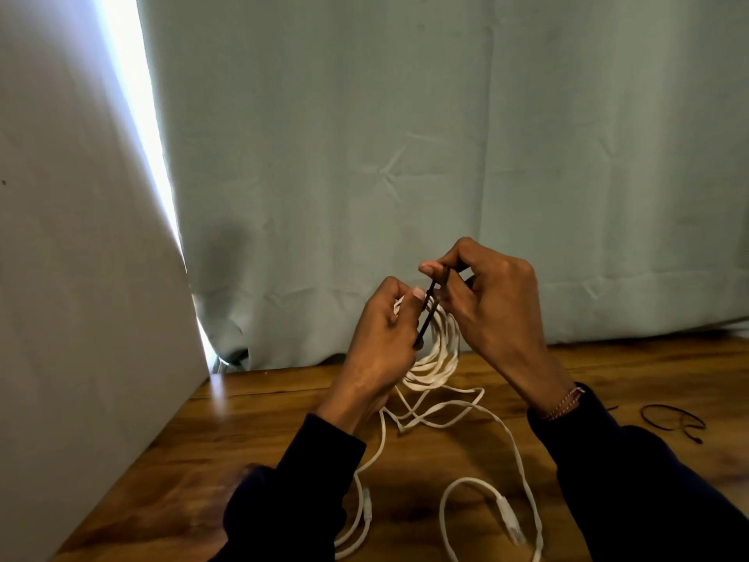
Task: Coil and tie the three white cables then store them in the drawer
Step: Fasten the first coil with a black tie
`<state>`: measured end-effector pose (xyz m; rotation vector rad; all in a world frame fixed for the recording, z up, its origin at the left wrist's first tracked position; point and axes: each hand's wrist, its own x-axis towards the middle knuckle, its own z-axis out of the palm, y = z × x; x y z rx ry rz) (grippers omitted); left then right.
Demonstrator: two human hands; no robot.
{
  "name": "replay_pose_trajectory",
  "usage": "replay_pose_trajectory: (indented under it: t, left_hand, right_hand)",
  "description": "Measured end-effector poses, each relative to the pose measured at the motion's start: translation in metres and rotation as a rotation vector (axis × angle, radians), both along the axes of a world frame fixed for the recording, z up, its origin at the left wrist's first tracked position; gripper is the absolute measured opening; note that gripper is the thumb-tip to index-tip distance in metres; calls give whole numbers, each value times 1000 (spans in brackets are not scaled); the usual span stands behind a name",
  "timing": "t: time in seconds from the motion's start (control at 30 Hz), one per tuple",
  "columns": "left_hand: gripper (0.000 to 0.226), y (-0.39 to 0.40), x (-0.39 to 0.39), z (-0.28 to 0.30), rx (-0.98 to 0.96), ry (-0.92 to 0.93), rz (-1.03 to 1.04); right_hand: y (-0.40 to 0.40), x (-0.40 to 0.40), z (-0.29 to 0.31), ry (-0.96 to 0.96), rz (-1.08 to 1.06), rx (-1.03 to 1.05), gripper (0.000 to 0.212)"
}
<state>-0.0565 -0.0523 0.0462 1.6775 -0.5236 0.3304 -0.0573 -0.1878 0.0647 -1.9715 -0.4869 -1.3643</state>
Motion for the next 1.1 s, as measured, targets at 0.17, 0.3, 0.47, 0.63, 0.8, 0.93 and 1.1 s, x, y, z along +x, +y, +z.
replay_pose_trajectory:
  t: [0.17, 0.3, 0.47, 0.63, 0.8, 0.93, 1.1]
  left_hand:
    - [26, -2, -1, 0, 6, -20, -36]
    - [25, -3, -2, 0, 23, -52, -79]
    - [17, 3, 2, -1, 92, -124, -124]
    - [17, 4, 3, -1, 108, -153, -134]
    - [20, 6, 8, -4, 103, -160, -26]
    - [21, 10, 13, -5, 56, -113, 3]
    - [15, 11, 15, -5, 11, -93, 37]
  right_hand:
    - [-3, 6, 0, 62, 0, 86, 10]
    - [-7, 10, -1, 123, -34, 123, 15]
    - [-9, 14, 0, 204, -45, 144, 16]
    - [-9, 8, 5, 262, 42, 179, 15]
    - [-3, 2, 4, 246, 47, 143, 19]
    - [6, 0, -1, 135, -27, -7, 16]
    - [10, -8, -1, 42, -39, -56, 21]
